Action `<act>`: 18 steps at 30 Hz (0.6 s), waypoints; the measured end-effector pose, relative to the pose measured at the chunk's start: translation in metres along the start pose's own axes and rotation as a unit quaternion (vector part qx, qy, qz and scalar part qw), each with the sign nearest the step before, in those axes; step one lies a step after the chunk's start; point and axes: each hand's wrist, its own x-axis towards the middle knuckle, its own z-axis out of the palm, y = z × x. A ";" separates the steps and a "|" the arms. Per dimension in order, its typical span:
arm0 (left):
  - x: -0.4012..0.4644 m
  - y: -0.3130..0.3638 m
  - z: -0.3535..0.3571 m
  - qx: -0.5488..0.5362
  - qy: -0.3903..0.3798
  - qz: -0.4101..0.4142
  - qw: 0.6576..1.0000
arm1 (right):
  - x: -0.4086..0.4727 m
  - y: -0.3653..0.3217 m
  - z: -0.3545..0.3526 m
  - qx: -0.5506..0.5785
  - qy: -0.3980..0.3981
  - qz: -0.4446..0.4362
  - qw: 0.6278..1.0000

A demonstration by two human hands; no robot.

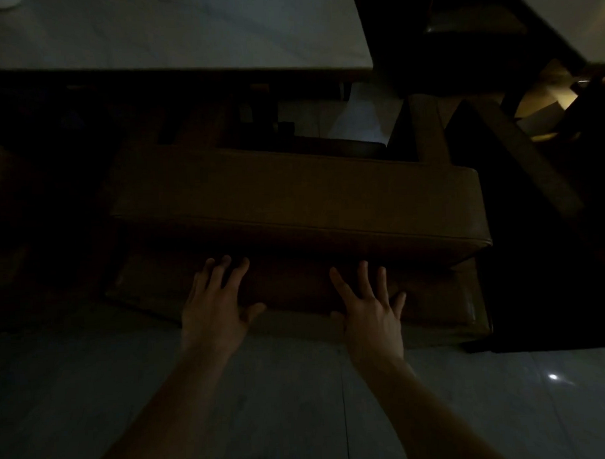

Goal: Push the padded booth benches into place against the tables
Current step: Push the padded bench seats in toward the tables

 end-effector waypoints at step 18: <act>-0.023 0.061 0.019 -0.020 0.017 -0.019 0.999 | -0.009 0.069 -0.010 -0.014 0.025 -0.012 1.000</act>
